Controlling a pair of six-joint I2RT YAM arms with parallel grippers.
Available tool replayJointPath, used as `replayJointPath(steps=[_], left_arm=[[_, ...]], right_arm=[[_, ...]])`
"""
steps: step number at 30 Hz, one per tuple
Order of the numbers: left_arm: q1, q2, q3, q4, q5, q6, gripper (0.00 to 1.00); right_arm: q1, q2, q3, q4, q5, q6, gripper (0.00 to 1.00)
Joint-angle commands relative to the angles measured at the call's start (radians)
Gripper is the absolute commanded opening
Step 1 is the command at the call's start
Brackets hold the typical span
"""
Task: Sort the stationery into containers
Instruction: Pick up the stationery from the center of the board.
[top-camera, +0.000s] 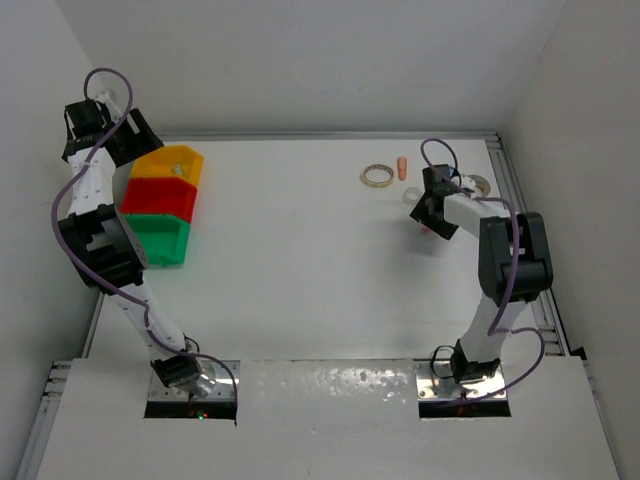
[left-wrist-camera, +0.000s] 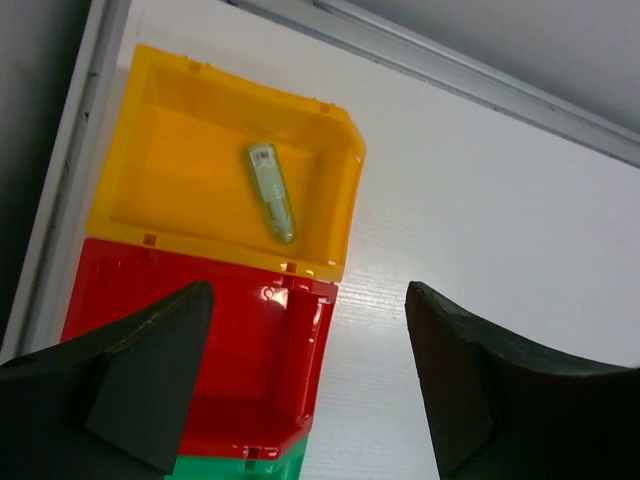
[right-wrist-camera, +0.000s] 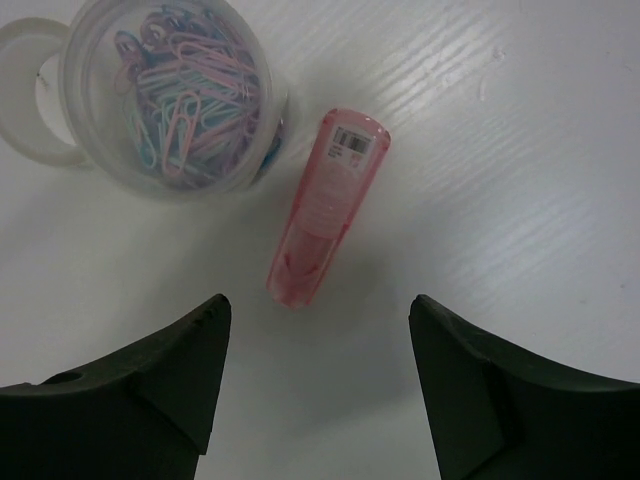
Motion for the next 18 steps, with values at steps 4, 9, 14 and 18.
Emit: replayJointPath(steps=[4, 9, 14, 18], left_arm=[[0.017, -0.115, -0.028, 0.006, 0.029, 0.009, 0.75], [0.026, -0.125, -0.026, 0.007, 0.049, -0.004, 0.75], [0.032, -0.144, -0.024, 0.015, 0.060, -0.015, 0.75], [0.038, -0.153, -0.023, 0.012, 0.066, -0.018, 0.75]], right_arm=[[-0.026, 0.113, 0.107, 0.053, 0.019, 0.000, 0.70], [-0.044, 0.162, 0.119, -0.033, 0.061, 0.023, 0.63], [-0.070, 0.165, 0.079, -0.036, 0.027, 0.032, 0.35], [-0.078, 0.129, 0.021, -0.029, 0.004, 0.020, 0.07]])
